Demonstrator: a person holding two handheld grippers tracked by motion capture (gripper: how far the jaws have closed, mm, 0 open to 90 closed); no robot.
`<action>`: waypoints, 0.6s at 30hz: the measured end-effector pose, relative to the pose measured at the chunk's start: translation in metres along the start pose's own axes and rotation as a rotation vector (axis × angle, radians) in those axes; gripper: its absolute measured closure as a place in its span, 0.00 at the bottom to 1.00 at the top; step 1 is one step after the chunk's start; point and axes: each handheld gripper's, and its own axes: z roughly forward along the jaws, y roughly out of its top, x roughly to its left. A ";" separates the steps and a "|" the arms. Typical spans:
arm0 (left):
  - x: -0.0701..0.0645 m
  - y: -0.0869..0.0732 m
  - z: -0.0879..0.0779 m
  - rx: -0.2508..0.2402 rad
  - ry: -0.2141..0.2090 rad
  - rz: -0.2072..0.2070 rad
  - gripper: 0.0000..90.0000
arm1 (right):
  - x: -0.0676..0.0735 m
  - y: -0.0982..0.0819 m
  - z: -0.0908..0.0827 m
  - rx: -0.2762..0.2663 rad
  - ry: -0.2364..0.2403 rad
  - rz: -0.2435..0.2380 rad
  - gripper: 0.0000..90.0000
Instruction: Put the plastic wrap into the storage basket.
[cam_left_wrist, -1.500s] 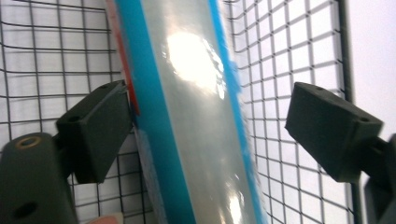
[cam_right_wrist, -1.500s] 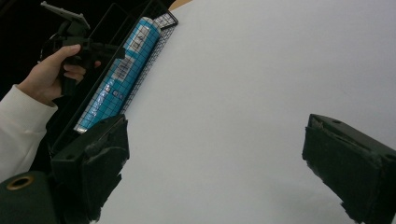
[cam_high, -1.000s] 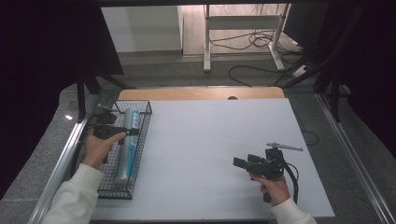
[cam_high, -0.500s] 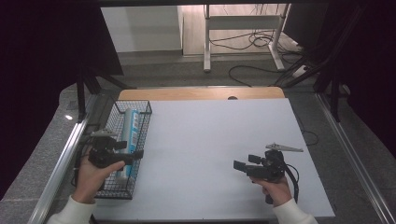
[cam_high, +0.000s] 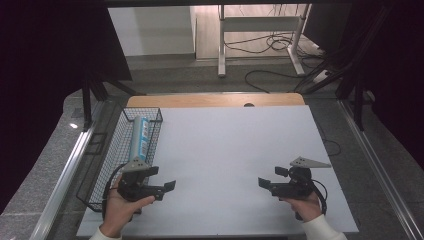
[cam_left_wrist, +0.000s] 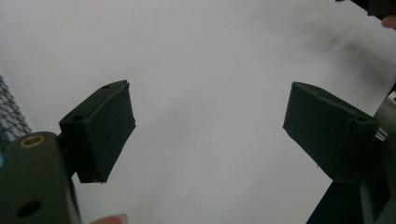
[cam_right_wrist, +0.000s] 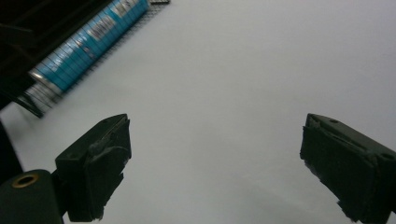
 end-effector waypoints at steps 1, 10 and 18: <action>-0.003 -0.003 0.003 0.002 -0.003 0.003 0.18 | -0.001 -0.001 0.000 0.004 -0.012 -0.011 0.11; -0.010 -0.013 0.017 0.049 0.012 0.027 0.18 | -0.007 -0.005 -0.002 0.016 -0.074 -0.101 0.12; -0.007 -0.015 0.014 0.036 0.004 0.014 0.19 | -0.009 -0.005 -0.005 -0.002 -0.048 -0.121 0.12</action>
